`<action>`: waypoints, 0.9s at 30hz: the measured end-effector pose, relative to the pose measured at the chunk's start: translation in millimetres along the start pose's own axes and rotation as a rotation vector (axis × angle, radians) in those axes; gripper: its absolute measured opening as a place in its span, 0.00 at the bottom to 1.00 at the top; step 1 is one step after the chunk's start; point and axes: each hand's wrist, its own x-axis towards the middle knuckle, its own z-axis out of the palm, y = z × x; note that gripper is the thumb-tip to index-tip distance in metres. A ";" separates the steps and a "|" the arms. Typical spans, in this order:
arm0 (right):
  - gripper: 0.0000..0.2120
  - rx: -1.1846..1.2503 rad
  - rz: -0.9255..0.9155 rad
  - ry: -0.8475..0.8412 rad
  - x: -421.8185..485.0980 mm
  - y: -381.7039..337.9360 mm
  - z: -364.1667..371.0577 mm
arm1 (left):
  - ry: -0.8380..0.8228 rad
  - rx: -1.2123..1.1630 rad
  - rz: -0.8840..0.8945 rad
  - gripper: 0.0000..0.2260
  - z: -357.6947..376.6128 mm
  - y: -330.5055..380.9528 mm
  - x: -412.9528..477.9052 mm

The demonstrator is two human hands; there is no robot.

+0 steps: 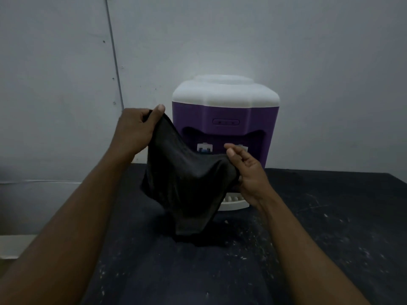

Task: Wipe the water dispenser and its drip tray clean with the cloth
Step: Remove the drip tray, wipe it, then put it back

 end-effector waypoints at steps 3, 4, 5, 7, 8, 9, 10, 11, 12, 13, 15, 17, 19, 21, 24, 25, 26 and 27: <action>0.09 0.007 0.001 -0.152 2.6 -7.3 8.6 | -0.127 -0.130 -0.086 0.23 5.2 -3.5 -12.2; 0.12 -0.006 -0.013 -0.202 3.2 -8.9 12.2 | -0.170 -0.170 -0.106 0.22 8.6 -3.4 -17.1; 0.15 -0.039 -0.037 -0.246 3.7 -9.9 15.9 | -0.206 -0.196 -0.120 0.21 12.7 -3.2 -21.9; 0.17 -0.168 -0.114 -0.301 5.3 -10.8 23.4 | -0.257 -0.232 -0.128 0.22 21.1 -2.9 -30.3; 0.15 -0.247 -0.156 -0.306 6.4 -10.8 26.7 | -0.275 -0.251 -0.129 0.22 24.9 -2.6 -33.8; 0.13 -0.327 -0.193 -0.292 7.2 -11.2 29.9 | -0.288 -0.264 -0.124 0.22 28.5 -2.3 -37.0; 0.11 -0.406 -0.228 -0.259 7.5 -12.2 32.6 | -0.300 -0.268 -0.113 0.23 31.6 -2.4 -39.9; 0.09 -0.482 -0.264 -0.215 8.1 -13.4 34.8 | -0.314 -0.271 -0.100 0.23 34.5 -2.2 -42.9; 0.07 -0.548 -0.298 -0.172 8.8 -14.4 36.2 | -0.330 -0.279 -0.090 0.23 36.7 -2.2 -45.8; 0.05 -0.605 -0.327 -0.140 9.5 -15.2 37.2 | -0.347 -0.289 -0.078 0.24 38.3 -2.0 -48.3; 0.04 -0.683 -0.362 -0.101 10.5 -16.3 39.3 | -0.379 -0.303 -0.048 0.23 40.5 -0.8 -52.1; 0.07 -0.718 -0.374 -0.081 11.9 -16.7 40.7 | -0.423 -0.327 -0.028 0.20 41.4 1.2 -54.9; 0.12 -0.721 -0.363 -0.065 13.9 -17.6 41.5 | -0.466 -0.326 0.012 0.14 40.6 1.1 -56.7; 0.14 -0.725 -0.335 -0.051 16.6 -18.7 40.8 | -0.530 -0.313 0.072 0.07 37.7 -0.4 -56.9; 0.16 -0.678 -0.237 -0.102 19.5 -20.1 36.1 | -0.599 -0.370 0.099 0.11 31.3 -3.2 -55.0; 0.18 -0.666 -0.203 -0.142 19.9 -21.3 34.3 | -0.611 -0.382 0.109 0.11 29.7 -4.7 -53.7; 0.19 -0.667 -0.177 -0.185 19.7 -22.8 32.9 | -0.615 -0.376 0.126 0.12 28.4 -5.6 -52.7; 0.21 -0.688 -0.158 -0.221 19.6 -24.5 31.0 | -0.604 -0.363 0.140 0.11 27.7 -5.7 -51.7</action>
